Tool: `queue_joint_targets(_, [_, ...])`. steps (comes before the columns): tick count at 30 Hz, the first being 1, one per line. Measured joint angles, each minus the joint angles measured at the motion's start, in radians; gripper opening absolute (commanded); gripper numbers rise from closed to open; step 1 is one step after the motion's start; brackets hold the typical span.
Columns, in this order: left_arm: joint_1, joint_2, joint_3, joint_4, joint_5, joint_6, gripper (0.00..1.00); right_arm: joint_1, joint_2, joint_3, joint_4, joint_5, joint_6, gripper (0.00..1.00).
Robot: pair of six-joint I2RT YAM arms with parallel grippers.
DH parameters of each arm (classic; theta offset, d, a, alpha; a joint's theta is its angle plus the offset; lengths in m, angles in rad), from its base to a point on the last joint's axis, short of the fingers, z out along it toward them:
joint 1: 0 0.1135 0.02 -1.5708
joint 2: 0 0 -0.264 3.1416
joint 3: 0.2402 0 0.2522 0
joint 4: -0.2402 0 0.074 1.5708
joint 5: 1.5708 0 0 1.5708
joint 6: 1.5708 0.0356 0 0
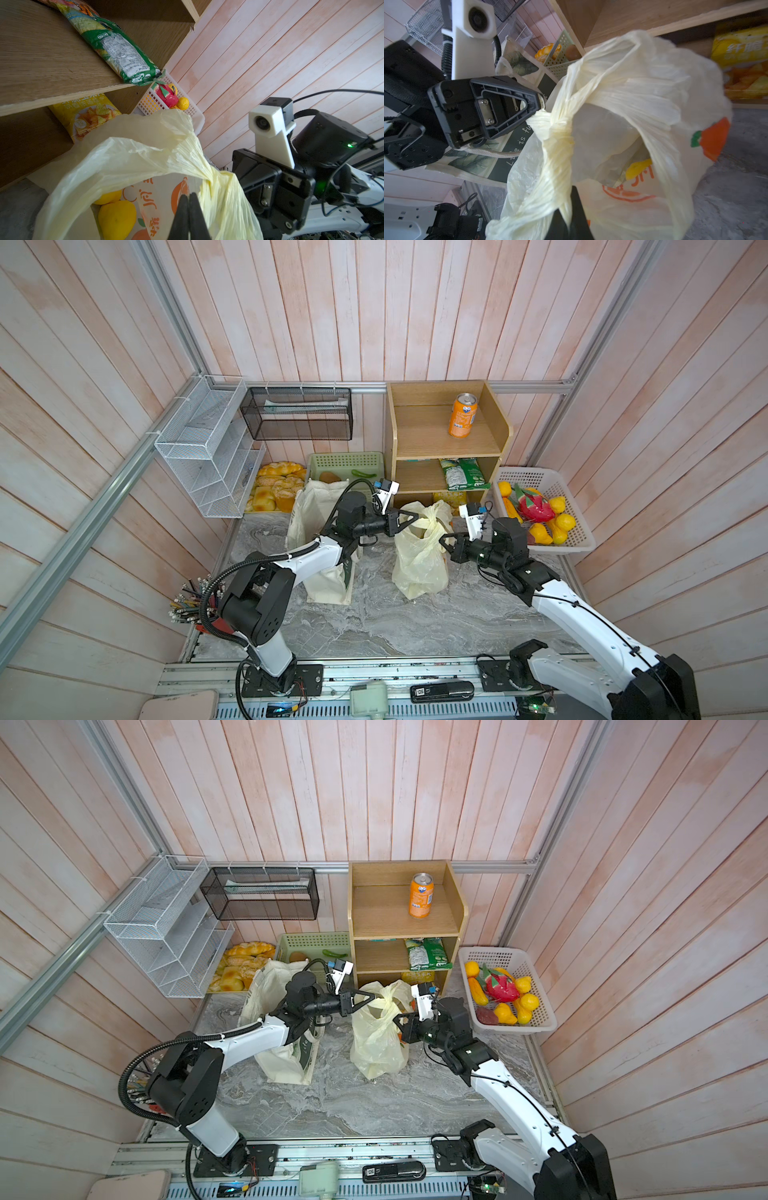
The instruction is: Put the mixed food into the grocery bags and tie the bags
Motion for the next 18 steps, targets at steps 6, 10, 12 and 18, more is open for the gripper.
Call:
queue_joint_targets(6, [0.027,-0.017,0.001,-0.001,0.000,-0.011,0.00,-0.148,-0.055,-0.013,0.005,-0.039,0.002,0.00])
queue_joint_targets(10, [0.028,-0.023,0.007,0.000,0.002,-0.019,0.00,-0.195,-0.052,-0.031,0.007,-0.055,0.019,0.00])
queue_joint_targets(12, [0.028,-0.023,0.008,0.001,0.004,-0.031,0.00,-0.204,-0.041,-0.035,0.017,-0.064,0.037,0.00])
queue_joint_targets(18, [0.030,-0.025,0.008,0.012,0.003,-0.068,0.00,-0.231,0.013,-0.041,0.077,-0.044,0.097,0.00])
